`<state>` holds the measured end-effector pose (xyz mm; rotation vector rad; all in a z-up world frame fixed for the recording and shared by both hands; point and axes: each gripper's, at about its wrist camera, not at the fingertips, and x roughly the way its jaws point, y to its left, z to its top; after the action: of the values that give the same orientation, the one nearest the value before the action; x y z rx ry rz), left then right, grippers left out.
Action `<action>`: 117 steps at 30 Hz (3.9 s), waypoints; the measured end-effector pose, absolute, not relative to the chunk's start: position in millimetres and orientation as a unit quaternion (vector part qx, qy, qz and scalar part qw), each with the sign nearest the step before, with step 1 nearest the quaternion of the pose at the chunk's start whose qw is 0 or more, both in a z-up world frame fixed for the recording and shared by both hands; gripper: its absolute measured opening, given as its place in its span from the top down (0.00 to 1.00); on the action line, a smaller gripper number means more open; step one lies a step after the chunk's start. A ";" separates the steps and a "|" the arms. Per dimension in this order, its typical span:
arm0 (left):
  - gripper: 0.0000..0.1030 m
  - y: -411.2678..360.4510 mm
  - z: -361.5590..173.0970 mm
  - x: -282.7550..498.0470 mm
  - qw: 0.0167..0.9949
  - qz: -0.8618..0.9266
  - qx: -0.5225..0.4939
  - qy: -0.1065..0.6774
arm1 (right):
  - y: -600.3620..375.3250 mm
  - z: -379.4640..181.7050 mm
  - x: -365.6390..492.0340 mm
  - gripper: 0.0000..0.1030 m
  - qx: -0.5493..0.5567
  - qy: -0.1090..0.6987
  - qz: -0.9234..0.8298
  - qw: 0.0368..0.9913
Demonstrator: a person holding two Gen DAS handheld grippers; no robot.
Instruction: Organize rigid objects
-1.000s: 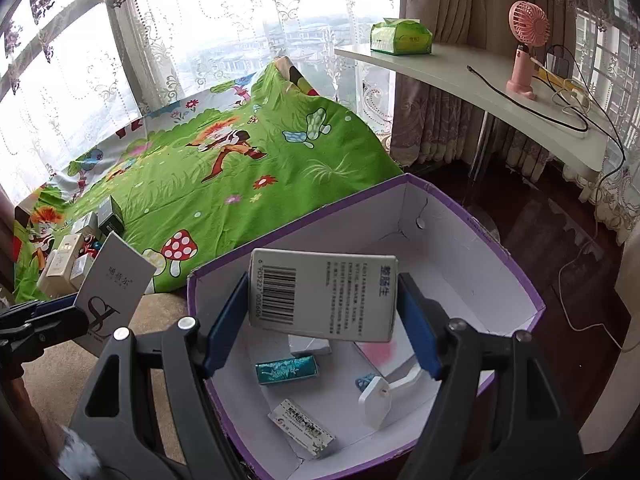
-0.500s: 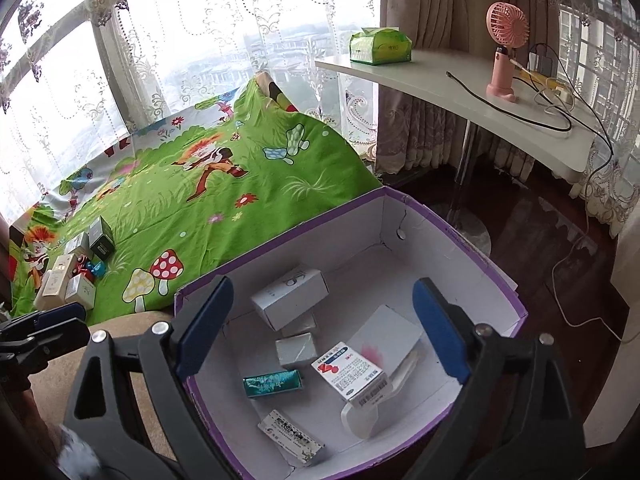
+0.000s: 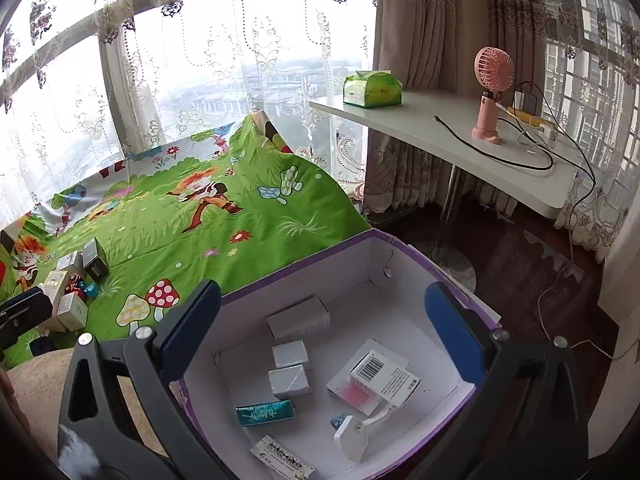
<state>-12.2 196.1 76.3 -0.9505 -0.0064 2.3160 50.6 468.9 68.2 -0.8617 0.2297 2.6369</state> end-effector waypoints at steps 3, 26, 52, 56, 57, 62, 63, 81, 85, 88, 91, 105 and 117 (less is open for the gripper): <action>0.27 185.5 77.2 -12.1 0.314 0.881 -0.353 -0.015 | 463.0 67.0 50.6 0.00 -0.306 0.084 0.937 0.148; 0.34 5.1 63.6 -35.3 0.157 0.912 -0.364 -0.104 | 372.2 51.6 20.9 0.00 -0.353 0.081 0.932 0.012; 0.59 11.5 8.8 -113.8 0.144 0.868 -0.474 0.034 | 256.5 41.5 -45.4 0.01 -0.411 0.048 0.905 -0.100; 0.67 15.6 0.7 -124.5 0.146 0.862 -0.484 0.039 | 239.5 37.9 -56.8 0.01 -0.420 0.043 0.900 -0.113; 0.72 15.7 -1.3 -126.2 0.148 0.861 -0.486 0.037 | 234.5 36.4 -59.6 0.01 -0.423 0.040 0.898 -0.117; 0.88 11.4 -6.2 -129.4 0.160 0.855 -0.494 0.017 | 212.2 29.8 -74.8 0.02 -0.437 0.024 0.890 -0.129; 0.88 10.3 -6.3 -129.1 0.161 0.855 -0.493 0.013 | 208.7 28.9 -78.0 0.02 -0.439 0.021 0.889 -0.131; 0.92 -32.1 10.2 -107.0 0.113 0.900 -0.412 -0.087 | 154.7 17.0 -121.9 0.06 -0.467 0.019 0.872 -0.148; 0.92 -41.2 12.6 -101.8 0.100 0.907 -0.397 -0.102 | 143.8 11.3 -131.1 0.06 -0.477 0.021 0.866 -0.145; 0.92 -42.5 13.5 -101.0 0.098 0.909 -0.392 -0.103 | 133.6 8.6 -136.5 0.09 -0.482 0.009 0.865 -0.140; 0.92 -43.0 13.1 -99.9 0.098 0.910 -0.391 -0.103 | 123.9 8.1 -139.2 0.10 -0.481 -0.007 0.866 -0.137; 0.92 -47.3 14.0 -97.9 0.091 0.912 -0.385 -0.111 | 108.8 -2.6 -142.3 0.43 -0.489 -0.045 0.862 -0.129; 0.92 -45.1 23.3 -89.4 0.083 0.924 -0.361 -0.098 | 119.1 22.4 -119.3 0.46 -0.427 -0.020 0.891 -0.152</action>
<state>-89.4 -45.1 23.3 -1.0776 -0.2939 2.7573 -119.3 119.1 22.4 -1.4887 -0.0691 3.1090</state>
